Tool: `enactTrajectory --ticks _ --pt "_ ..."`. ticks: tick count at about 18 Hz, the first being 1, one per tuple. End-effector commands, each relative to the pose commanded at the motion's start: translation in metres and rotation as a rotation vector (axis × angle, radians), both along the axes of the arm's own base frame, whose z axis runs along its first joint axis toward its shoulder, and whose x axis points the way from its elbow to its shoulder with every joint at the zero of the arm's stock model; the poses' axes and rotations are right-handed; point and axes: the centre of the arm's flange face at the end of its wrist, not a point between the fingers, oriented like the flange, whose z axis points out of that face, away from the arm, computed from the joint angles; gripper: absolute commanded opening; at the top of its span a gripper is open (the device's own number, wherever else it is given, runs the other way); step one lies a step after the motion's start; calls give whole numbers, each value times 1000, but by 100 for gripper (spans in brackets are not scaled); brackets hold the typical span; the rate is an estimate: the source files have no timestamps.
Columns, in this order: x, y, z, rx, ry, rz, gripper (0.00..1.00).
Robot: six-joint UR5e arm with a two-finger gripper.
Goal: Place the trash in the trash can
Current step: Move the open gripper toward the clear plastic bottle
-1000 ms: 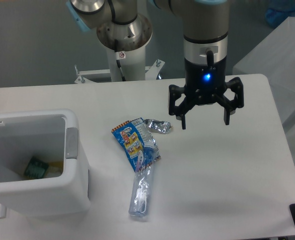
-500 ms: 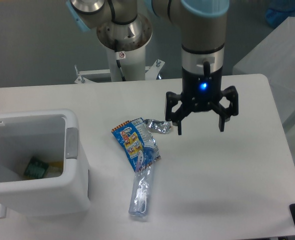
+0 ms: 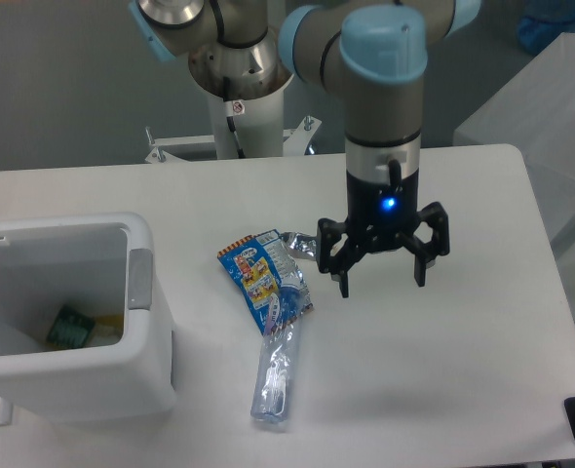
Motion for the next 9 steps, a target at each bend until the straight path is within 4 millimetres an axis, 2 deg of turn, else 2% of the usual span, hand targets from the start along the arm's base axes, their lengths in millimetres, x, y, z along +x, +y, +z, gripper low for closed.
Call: enactTrajectory --ticks 2,4,7,9 --pt "12 -8 -32 -52 -34 -58 100" --pt "23 -16 -56 -91 -54 -136 100" --pt "35 -23 -78 -127 -79 -192 100" --pt "37 -25 -82 -131 -86 -200 100"
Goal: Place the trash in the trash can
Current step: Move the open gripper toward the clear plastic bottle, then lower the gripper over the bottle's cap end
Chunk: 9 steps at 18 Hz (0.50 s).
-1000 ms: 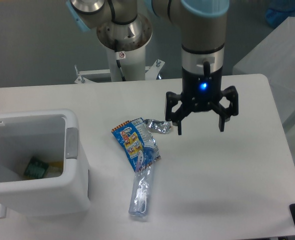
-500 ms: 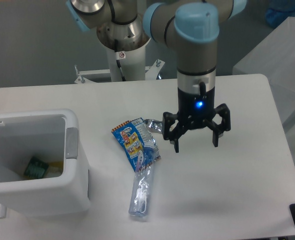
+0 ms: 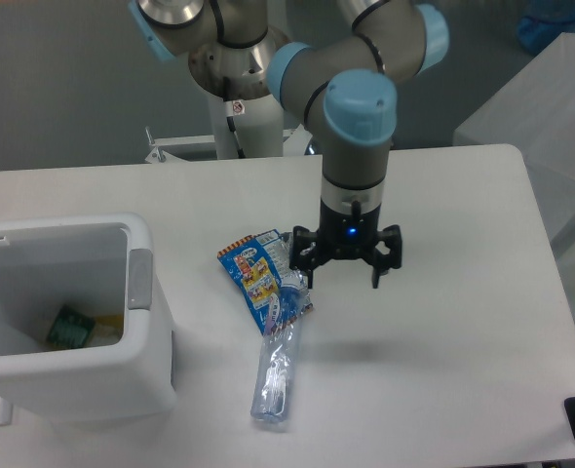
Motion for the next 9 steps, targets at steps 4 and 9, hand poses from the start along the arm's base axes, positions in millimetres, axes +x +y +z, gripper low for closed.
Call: enactTrajectory --ticks 4,9 --pt "17 -4 -26 -38 -35 -64 100" --pt "33 -10 -48 -71 -52 -177 100"
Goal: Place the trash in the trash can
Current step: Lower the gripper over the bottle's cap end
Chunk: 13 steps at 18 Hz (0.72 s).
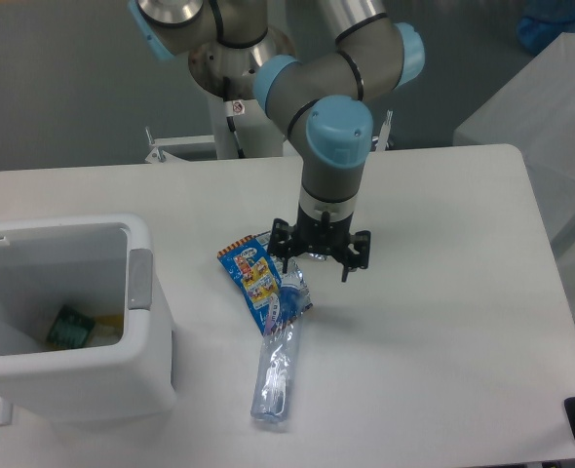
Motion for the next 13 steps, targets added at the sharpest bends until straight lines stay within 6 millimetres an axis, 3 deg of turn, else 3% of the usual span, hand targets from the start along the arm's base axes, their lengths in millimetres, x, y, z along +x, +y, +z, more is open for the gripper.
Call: enactTrajectory --ticks 6,9,12,13 --pt "4 4 -13 -38 3 -15 100" --pt "1 9 -8 -27 9 -9 100" --pt "-19 28 -9 6 29 43 100" --pt "-22 45 -9 28 39 52 100"
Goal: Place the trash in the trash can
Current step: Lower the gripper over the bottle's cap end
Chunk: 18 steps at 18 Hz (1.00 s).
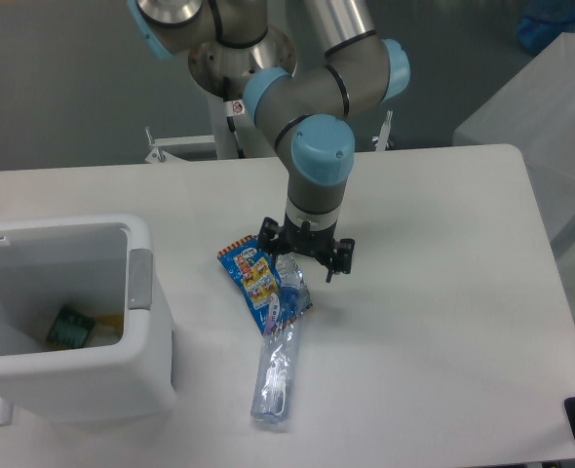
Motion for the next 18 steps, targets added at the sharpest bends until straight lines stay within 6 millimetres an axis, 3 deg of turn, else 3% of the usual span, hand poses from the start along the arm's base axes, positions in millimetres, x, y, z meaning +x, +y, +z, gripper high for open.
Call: enactTrajectory --ticks 3,8,11,13,18 --pt "-22 33 -1 26 13 52 100" --pt "-32 71 7 63 33 58 100" --pt "-41 93 -7 82 2 99 100" --pt "-38 111 -10 87 0 113 100" --pt "-27 122 -24 77 -23 147 100"
